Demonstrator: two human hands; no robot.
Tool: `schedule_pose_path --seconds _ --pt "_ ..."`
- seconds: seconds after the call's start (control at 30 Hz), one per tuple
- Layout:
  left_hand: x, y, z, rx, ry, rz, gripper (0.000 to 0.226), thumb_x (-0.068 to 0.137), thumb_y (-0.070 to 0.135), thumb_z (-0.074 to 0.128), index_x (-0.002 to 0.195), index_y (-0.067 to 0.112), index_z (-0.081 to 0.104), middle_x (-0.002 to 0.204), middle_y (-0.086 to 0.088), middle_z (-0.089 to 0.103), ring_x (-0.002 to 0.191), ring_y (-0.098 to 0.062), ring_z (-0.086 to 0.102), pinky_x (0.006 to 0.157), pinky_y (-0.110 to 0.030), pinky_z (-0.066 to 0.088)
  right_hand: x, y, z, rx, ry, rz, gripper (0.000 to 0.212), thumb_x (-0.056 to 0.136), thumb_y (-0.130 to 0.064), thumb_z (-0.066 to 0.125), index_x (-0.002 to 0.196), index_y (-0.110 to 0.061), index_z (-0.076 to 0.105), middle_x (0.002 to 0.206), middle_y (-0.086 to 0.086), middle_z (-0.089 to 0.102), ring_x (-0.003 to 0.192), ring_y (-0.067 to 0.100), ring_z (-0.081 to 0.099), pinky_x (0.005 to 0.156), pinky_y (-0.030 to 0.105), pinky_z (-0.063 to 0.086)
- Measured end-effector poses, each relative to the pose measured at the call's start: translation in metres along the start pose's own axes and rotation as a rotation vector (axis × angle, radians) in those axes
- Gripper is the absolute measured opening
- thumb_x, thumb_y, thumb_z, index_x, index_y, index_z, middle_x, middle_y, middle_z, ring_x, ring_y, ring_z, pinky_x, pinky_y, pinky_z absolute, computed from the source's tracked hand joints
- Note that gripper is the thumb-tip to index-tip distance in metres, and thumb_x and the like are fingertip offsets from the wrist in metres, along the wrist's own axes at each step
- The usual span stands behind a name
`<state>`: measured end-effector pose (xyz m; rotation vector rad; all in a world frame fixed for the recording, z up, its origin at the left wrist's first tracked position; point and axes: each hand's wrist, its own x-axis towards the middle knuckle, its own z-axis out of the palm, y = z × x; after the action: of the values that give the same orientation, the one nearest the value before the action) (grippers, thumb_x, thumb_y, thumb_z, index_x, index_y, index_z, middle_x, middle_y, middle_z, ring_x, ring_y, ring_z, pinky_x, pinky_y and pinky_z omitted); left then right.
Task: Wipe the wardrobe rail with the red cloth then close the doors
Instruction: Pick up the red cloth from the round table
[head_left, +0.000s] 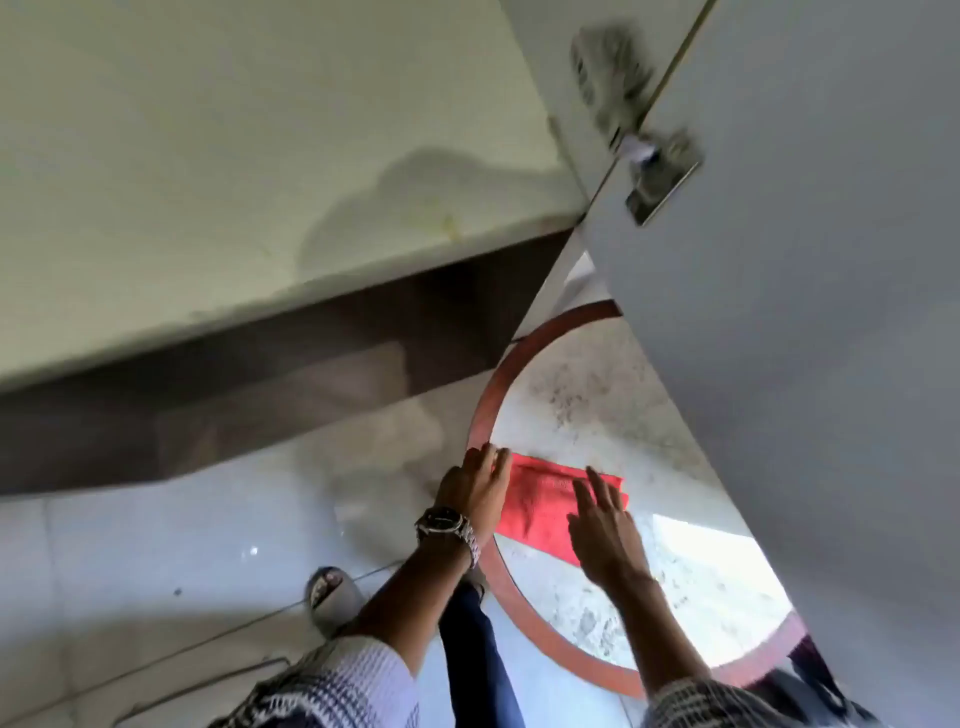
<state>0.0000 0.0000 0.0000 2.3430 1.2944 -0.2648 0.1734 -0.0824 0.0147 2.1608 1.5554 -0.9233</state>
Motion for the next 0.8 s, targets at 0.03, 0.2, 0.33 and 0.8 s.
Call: schedule_pose_path --seconds 0.03,0.2,0.33,0.8 --pt "0.011 0.001 0.015 -0.009 -0.008 0.018 0.048 0.093 0.016 0.059 0.140 0.012 0.047 0.132 -0.009 0.055 0.112 -0.030 0.059 0.076 -0.043 0.059 0.016 0.005 0.005 0.014 0.044 -0.001 0.067 0.101 -0.032 0.059 0.158 -0.016 0.026 0.168 0.007 0.019 0.150 0.029 0.027 0.116 0.044 0.040" --pt "0.044 0.006 0.053 -0.038 -0.158 0.011 0.055 0.093 0.022 0.065 0.140 0.010 0.039 0.140 -0.012 0.046 0.130 -0.032 0.043 0.100 -0.041 0.043 0.052 0.015 0.025 -0.174 0.006 -0.030 0.071 0.092 -0.050 0.065 0.149 -0.022 0.033 0.141 0.001 0.049 0.131 0.027 0.043 0.105 0.042 0.038" --pt "0.019 0.008 0.029 0.004 -0.147 -0.012 0.028 0.093 0.026 0.065 0.113 0.008 0.058 0.120 -0.012 0.056 0.118 -0.032 0.051 0.090 -0.042 0.047 0.026 0.004 0.011 -0.261 -0.074 -0.086 0.055 0.099 -0.048 0.055 0.145 -0.021 0.043 0.142 0.002 0.048 0.133 0.026 0.042 0.109 0.044 0.032" --pt "-0.173 -0.100 -0.397 -0.391 0.710 -0.128 0.034 0.093 0.035 0.044 0.124 0.025 0.036 0.102 -0.003 0.065 0.082 -0.024 0.067 0.074 -0.030 0.049 -0.164 -0.229 -0.336 0.065 0.491 -0.777 0.055 0.106 -0.038 0.049 0.155 -0.041 0.023 0.149 -0.006 0.043 0.116 0.023 0.063 0.103 0.039 0.049"
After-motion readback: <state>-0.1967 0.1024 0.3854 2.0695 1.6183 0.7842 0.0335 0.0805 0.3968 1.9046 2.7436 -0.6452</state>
